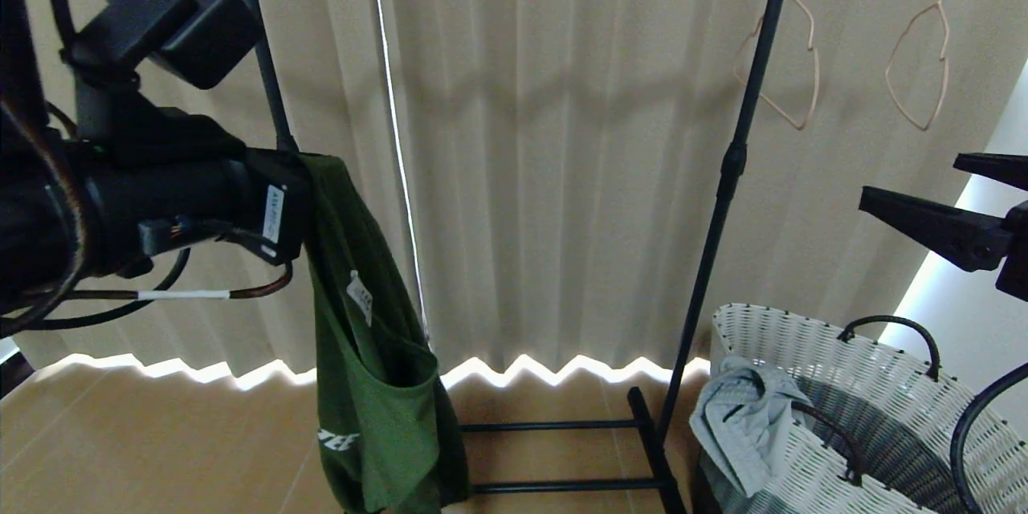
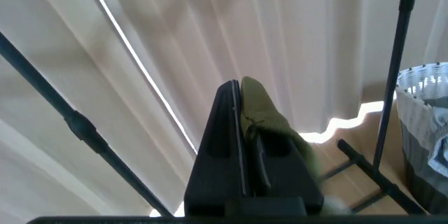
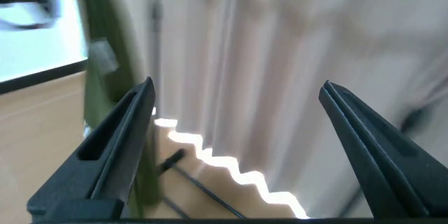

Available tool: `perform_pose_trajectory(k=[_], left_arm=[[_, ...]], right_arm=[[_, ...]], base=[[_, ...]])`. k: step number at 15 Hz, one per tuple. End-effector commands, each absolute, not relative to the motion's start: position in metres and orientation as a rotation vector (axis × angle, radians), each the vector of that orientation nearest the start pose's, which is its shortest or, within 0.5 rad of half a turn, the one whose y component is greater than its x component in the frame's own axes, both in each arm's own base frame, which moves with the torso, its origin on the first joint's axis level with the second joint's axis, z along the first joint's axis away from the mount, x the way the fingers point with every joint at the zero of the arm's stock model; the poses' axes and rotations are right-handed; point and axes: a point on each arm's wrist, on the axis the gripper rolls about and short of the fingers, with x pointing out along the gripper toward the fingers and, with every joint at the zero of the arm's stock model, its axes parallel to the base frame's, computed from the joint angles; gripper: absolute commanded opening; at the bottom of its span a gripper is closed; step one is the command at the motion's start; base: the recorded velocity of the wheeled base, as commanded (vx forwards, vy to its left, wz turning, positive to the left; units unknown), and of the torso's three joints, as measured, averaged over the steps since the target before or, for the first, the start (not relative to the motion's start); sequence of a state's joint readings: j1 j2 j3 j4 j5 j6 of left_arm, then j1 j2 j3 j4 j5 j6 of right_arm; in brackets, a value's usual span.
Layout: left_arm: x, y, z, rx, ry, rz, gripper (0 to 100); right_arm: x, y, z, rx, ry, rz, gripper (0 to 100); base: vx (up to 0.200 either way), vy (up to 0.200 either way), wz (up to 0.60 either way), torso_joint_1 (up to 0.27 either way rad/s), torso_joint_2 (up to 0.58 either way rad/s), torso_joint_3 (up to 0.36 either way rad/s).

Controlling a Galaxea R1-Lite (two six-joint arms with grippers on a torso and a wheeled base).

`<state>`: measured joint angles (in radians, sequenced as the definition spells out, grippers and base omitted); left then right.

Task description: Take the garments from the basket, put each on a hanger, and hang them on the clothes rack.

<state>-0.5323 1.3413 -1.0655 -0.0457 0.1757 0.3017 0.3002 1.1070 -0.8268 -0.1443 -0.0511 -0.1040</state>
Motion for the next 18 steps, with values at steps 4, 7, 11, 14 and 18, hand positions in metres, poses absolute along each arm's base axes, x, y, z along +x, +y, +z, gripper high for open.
perform_pose_trajectory(k=[4,7,11,14,18], left_arm=[[0.162,-0.083,0.289,0.358,0.154,-0.377,0],[0.161,-0.075,0.287,0.344,0.161,-0.338,0],[0.155,-0.073,0.289,0.340,0.146,-0.339,0],[0.150,-0.071,0.285,0.338,0.140,-0.349,0],[0.150,-0.071,0.284,0.329,0.111,-0.376,0]], right_arm=[[0.148,0.031,0.262,-0.206,0.152,0.075,100],[0.148,0.027,0.250,-0.211,0.099,0.047,100],[0.150,0.027,0.246,-0.225,0.043,0.042,100],[0.150,0.027,0.249,-0.221,0.031,0.050,100],[0.151,0.028,0.248,-0.220,0.005,0.053,100]], base=[[0.000,0.000,0.00,0.000,0.00,0.000],[0.000,0.000,0.00,0.000,0.00,0.000],[0.000,0.000,0.00,0.000,0.00,0.000],[0.000,0.000,0.00,0.000,0.00,0.000],[0.000,0.000,0.00,0.000,0.00,0.000]])
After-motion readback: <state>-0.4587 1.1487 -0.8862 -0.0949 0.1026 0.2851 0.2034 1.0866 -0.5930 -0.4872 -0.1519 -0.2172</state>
